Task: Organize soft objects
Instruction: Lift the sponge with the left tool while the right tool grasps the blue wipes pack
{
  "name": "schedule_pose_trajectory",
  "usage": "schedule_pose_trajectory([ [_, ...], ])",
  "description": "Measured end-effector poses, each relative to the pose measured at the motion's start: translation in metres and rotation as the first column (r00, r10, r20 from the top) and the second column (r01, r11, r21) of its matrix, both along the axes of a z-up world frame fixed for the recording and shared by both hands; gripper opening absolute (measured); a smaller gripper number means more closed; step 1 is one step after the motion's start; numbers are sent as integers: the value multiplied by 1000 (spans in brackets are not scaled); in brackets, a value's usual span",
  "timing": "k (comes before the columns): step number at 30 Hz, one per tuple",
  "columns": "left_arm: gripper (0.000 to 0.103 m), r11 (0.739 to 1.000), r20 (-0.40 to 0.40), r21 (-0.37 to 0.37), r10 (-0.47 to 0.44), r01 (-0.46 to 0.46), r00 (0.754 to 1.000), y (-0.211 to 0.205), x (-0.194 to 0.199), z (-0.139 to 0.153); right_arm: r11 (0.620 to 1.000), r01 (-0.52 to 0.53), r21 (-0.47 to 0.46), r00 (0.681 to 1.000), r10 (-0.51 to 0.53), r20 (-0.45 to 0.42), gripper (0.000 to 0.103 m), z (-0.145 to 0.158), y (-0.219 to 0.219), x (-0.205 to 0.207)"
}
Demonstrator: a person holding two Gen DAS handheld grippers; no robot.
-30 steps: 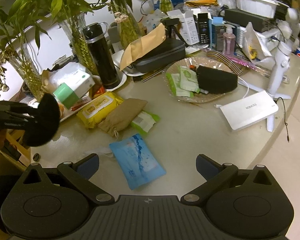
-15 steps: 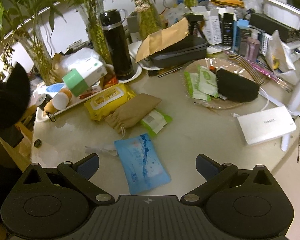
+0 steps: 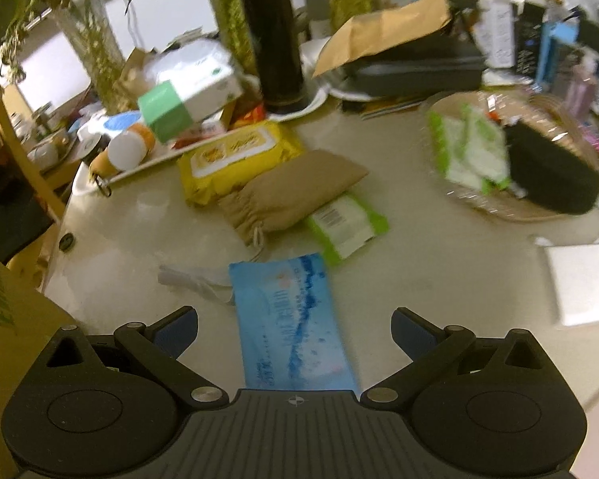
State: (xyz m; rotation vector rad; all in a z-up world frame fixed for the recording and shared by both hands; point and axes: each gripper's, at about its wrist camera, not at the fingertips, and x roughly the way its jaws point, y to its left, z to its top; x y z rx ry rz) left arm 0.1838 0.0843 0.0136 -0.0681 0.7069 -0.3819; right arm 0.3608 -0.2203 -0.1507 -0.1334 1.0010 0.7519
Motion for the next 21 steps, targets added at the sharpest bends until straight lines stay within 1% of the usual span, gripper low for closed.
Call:
schedule_pose_trajectory([
  [5, 43, 999, -26, -44, -11, 10, 1000, 2, -2, -1, 999, -44, -16, 999, 44, -26, 100, -22, 17, 4],
  [6, 44, 999, -23, -41, -15, 14, 1000, 1, -3, -1, 998, -58, -28, 998, 58, -25, 97, -26, 21, 4],
  [10, 44, 999, -26, -41, -26, 25, 999, -1, -5, -2, 992, -97, -86, 995, 96, -13, 95, -39, 32, 4],
  [13, 44, 999, -31, -40, -28, 27, 999, -2, -6, -4, 988, -103, -117, 995, 101, -20, 90, -48, 36, 8],
  [15, 43, 999, -35, -41, -30, 28, 999, -3, -6, -6, 985, -105, -139, 994, 103, -22, 89, -53, 39, 9],
  [17, 44, 999, -38, -39, -30, 28, 999, -3, -6, -6, 980, -110, -165, 994, 111, -4, 86, -54, 42, 8],
  [19, 44, 999, -41, -38, -28, 27, 999, -3, -7, -7, 974, -109, -200, 993, 114, 15, 72, -53, 45, 5],
  [20, 44, 999, -43, -39, -26, 25, 999, -3, -7, -7, 974, -104, -203, 993, 111, 25, 72, -52, 44, 5],
  [21, 44, 999, -47, -37, -21, 19, 999, -4, -7, -7, 976, -96, -198, 995, 101, 13, 70, -51, 43, 7],
])
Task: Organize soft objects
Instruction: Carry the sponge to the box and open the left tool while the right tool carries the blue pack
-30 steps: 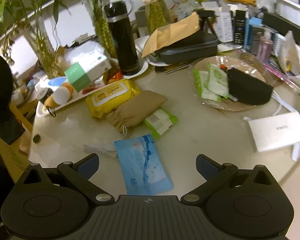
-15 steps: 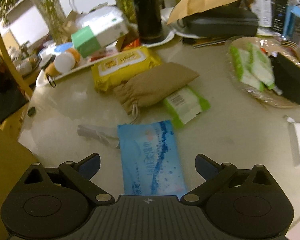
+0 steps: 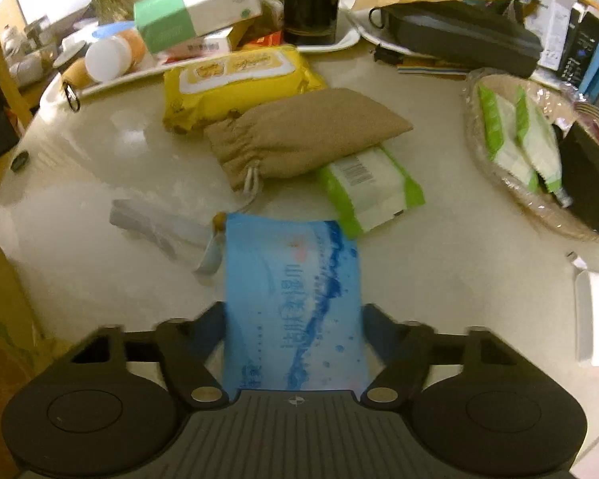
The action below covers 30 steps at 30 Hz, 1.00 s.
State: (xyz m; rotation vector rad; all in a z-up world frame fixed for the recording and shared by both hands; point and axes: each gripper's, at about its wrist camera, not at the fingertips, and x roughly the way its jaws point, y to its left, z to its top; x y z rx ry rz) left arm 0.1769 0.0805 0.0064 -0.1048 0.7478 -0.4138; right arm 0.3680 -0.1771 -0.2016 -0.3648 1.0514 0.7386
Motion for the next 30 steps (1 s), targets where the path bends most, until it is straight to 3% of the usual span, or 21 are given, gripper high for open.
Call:
schedule_pose_trajectory([
  [12, 44, 998, -26, 44, 53, -51, 998, -8, -8, 6, 998, 22, 54, 1000, -23, 16, 65, 22, -12, -8],
  [30, 44, 997, 1, 64, 35, -35, 999, -24, -36, 31, 989, 71, 129, 984, -91, 153, 65, 125, -41, -50],
])
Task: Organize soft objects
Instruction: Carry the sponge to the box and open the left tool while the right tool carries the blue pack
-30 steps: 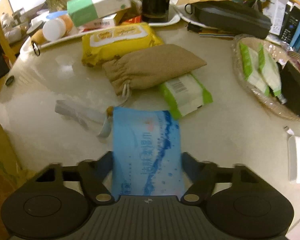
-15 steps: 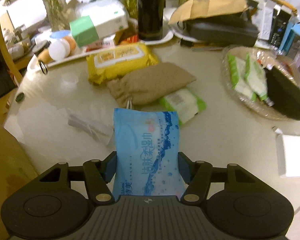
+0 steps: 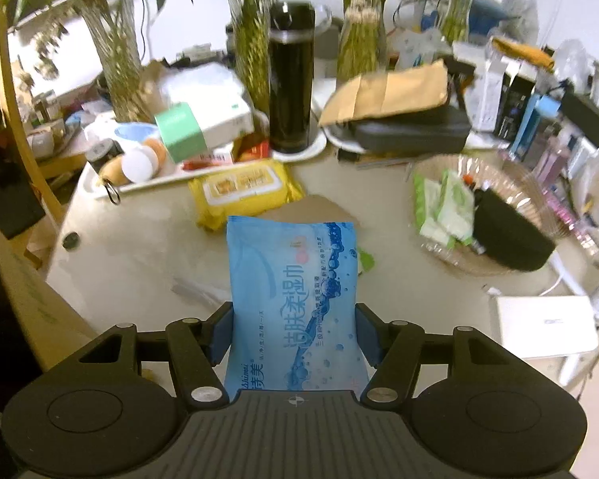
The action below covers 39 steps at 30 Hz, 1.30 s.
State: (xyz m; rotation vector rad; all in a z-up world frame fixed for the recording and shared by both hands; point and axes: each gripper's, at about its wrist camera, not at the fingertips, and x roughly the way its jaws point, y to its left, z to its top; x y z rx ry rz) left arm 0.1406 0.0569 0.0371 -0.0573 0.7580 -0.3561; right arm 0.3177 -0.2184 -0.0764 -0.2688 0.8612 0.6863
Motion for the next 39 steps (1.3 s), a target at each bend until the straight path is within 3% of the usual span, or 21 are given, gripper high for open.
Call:
schedule_pose_trajectory([
  [9, 43, 1000, 1, 5, -7, 7, 1000, -4, -18, 12, 1000, 10, 7, 997, -11, 76, 65, 47, -9, -45],
  [20, 44, 996, -38, -28, -88, 87, 995, -32, -44, 7, 999, 49, 25, 991, -51, 121, 65, 74, -28, -93],
  [30, 43, 984, -41, -62, -168, 165, 985, -60, -52, 6, 994, 93, 52, 989, -98, 106, 65, 88, -73, -140],
  [39, 45, 984, -103, -80, -169, 161, 980, -84, -34, -11, 982, 142, 127, 986, -151, 65, 65, 114, -85, -176],
])
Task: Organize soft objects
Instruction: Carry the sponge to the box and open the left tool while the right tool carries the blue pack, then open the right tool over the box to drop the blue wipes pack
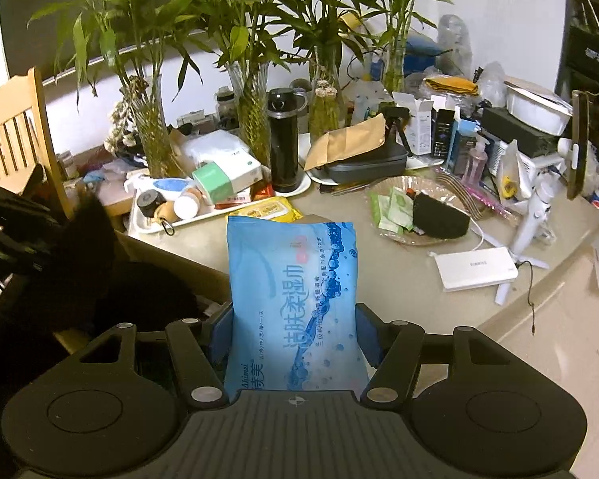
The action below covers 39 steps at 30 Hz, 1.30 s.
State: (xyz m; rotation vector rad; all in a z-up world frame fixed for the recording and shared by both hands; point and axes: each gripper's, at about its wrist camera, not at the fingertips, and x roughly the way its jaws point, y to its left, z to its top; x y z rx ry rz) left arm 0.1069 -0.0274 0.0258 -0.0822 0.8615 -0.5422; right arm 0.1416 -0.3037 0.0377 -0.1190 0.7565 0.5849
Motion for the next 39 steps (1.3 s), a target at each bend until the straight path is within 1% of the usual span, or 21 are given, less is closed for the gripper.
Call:
schedule_pose_trajectory([
  [3, 51, 999, -18, -34, 14, -14, 1000, -1, 9, -5, 1000, 8, 28, 1000, -8, -13, 65, 5, 3, -5],
  [5, 64, 998, -15, -56, 33, -34, 999, 3, 8, -5, 1000, 19, 18, 1000, -19, -3, 65, 7, 8, -9],
  [7, 68, 997, 8, -63, 50, -49, 999, 6, 3, -1, 999, 36, 34, 999, -36, -21, 65, 7, 10, -10],
  [9, 68, 997, 20, -44, 57, -56, 998, 10, -1, 1, 997, 50, 56, 998, -47, -47, 65, 7, 11, -10],
  [12, 68, 996, 30, -8, 92, -91, 995, 18, -6, 4, 996, 54, 71, 996, -49, -70, 65, 8, 14, -12],
  [20, 68, 989, 69, 14, 145, -146, 987, 40, -29, 19, 995, 69, 76, 994, -62, -93, 65, 4, 27, -15],
  [27, 68, 989, 112, -8, 151, -151, 982, 54, -52, 37, 996, 68, 50, 996, -65, -63, 65, 19, 46, -40],
  [32, 68, 988, 125, -32, 152, -150, 980, 64, -67, 44, 995, 83, 54, 995, -80, -59, 65, 29, 52, -54],
  [39, 68, 982, 130, -89, 175, -164, 976, 77, -79, 50, 996, 79, 46, 997, -78, -11, 65, 51, 55, -74],
])
